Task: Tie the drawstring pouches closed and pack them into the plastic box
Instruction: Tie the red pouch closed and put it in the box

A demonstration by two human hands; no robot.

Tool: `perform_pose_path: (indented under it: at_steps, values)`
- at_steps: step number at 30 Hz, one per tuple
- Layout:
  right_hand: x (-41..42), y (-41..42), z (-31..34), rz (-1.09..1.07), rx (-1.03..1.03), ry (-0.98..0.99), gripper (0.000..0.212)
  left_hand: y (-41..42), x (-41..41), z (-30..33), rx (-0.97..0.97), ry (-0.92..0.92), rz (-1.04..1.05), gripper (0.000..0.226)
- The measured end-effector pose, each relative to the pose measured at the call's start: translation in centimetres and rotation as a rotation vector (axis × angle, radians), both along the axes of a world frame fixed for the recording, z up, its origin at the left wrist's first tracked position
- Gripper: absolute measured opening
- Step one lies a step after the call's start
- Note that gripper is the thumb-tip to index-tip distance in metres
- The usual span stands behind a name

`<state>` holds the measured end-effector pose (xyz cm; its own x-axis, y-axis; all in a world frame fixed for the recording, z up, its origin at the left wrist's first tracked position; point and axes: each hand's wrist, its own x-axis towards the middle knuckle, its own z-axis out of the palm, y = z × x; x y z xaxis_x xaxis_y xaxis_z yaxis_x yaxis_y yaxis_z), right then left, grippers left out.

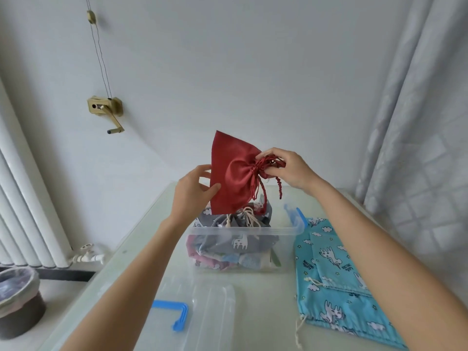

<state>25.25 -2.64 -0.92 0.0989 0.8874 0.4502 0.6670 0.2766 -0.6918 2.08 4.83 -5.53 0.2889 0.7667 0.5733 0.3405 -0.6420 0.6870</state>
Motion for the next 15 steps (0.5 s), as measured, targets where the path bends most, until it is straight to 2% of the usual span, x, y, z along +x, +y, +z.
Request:
perform_pose_path:
  at_steps: [4,5,7,10,12,15]
  values:
    - [-0.5,-0.4,-2.9,0.016,-0.251,-0.218,0.034,0.4,-0.9,-2.0,0.167,0.176,0.124,0.054]
    - [-0.6,-0.3,-3.6,-0.005,-0.307,-0.304,0.036,0.5,-0.8,-2.1,0.205,0.205,0.063,0.056]
    - [-0.6,-0.2,-4.3,-0.096,-0.370,-0.485,0.045,0.9,-0.4,-1.6,0.162,0.305,-0.176,0.065]
    - [-1.0,-0.9,-4.1,-0.107,-0.252,-0.520,0.047,1.9,0.8,-1.0,0.013,0.542,-0.442,0.074]
    - [-1.2,-0.7,-4.4,-0.034,-0.217,-0.525,0.039,3.1,1.5,-1.0,-0.049,0.663,-0.467,0.078]
    - [-1.3,0.6,-5.8,-0.008,-0.348,-0.695,0.041,4.5,2.2,-1.5,0.008,0.865,-0.434,0.082]
